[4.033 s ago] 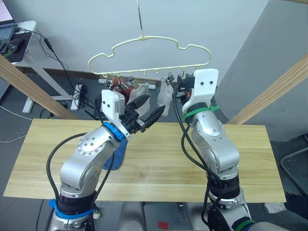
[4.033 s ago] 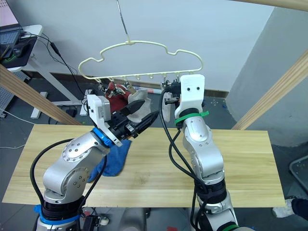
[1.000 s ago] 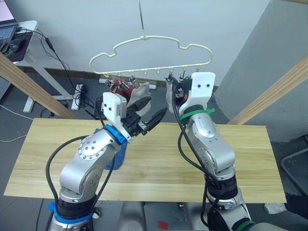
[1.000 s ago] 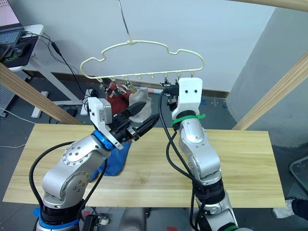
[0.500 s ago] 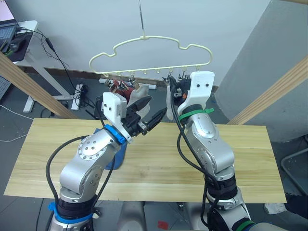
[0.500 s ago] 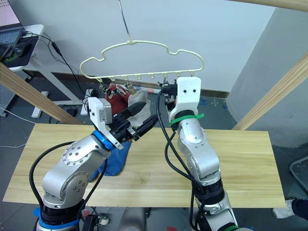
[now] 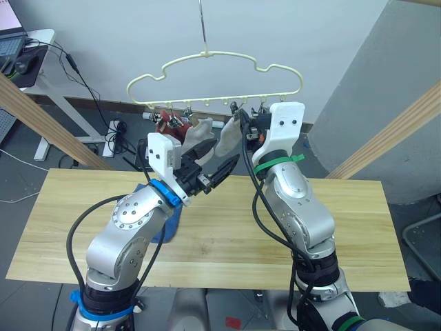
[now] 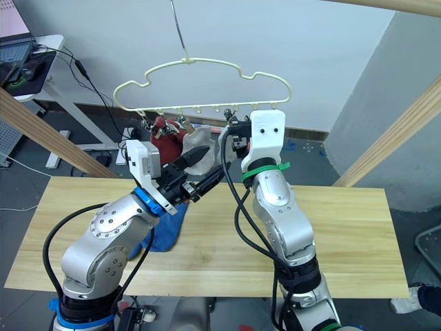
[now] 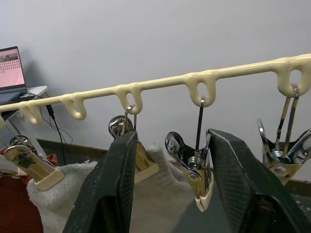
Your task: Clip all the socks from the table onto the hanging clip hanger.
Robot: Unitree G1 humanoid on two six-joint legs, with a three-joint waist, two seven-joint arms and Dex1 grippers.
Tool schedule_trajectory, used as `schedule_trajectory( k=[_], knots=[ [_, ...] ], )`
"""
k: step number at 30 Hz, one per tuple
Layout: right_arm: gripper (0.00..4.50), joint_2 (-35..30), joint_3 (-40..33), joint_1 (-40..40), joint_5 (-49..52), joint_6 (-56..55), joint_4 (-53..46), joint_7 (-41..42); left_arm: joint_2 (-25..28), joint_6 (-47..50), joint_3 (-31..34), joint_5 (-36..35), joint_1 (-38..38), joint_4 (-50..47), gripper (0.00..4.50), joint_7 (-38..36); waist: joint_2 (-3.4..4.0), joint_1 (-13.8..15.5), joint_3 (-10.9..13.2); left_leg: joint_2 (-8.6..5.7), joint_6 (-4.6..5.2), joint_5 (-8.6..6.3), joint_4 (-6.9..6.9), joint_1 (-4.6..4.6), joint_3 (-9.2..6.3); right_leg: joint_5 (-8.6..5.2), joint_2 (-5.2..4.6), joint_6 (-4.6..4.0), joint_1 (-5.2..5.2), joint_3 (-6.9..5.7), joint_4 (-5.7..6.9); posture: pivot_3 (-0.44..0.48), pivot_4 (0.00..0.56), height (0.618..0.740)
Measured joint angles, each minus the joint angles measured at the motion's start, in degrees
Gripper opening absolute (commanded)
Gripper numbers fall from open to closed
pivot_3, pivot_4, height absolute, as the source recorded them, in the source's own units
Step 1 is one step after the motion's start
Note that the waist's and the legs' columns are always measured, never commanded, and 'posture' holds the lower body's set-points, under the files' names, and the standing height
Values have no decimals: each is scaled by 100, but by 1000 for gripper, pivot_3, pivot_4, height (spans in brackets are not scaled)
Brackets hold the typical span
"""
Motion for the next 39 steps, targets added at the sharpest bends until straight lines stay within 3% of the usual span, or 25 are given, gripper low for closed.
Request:
schedule_trajectory(
  k=[7,14,30,31,34,35,38,39],
  knots=[
    [2323,0,1,0,114,-1,103,-5,-5,2,0,-1,19,-58,3306,99,0,29,0,0,0,0,1,0,0,2,0,-3,0,0,1,137,333,740],
    [233,0,-6,0,139,-20,106,-30,-2,5,1,-5,49,-144,3306,99,0,101,0,0,0,0,3,0,-1,1,0,-2,1,-1,1,137,333,740],
    [208,-3,-31,0,104,-92,107,-129,-53,34,-101,-2,79,-213,3306,235,0,104,0,0,0,0,3,0,-2,2,0,-4,1,-2,2,134,338,740],
    [933,-3,-31,0,103,-92,107,-129,-54,39,-101,-3,75,-213,3306,238,0,104,0,0,0,0,3,0,-2,2,0,-4,2,-3,2,134,335,740],
    [1811,-3,-31,0,103,-92,107,-128,-54,54,-103,-3,51,-213,3306,252,0,104,0,0,0,0,4,0,-3,4,0,-6,2,-3,2,134,335,740],
    [2285,-3,-32,0,101,-92,107,-128,-54,56,-103,-3,46,-213,3306,258,0,104,0,0,0,0,4,0,-2,6,0,-11,2,-3,2,134,335,740],
    [3179,-3,-34,0,99,-92,107,-130,-54,65,-103,-4,47,-213,3306,270,0,104,0,0,0,0,4,0,-3,10,0,-17,2,-4,2,136,333,740],
    [3179,-3,-34,0,100,-92,107,-130,-54,65,-103,-5,47,-213,3306,271,0,104,0,0,0,0,4,0,-3,10,0,-17,2,-4,2,137,333,740]
  ],
)
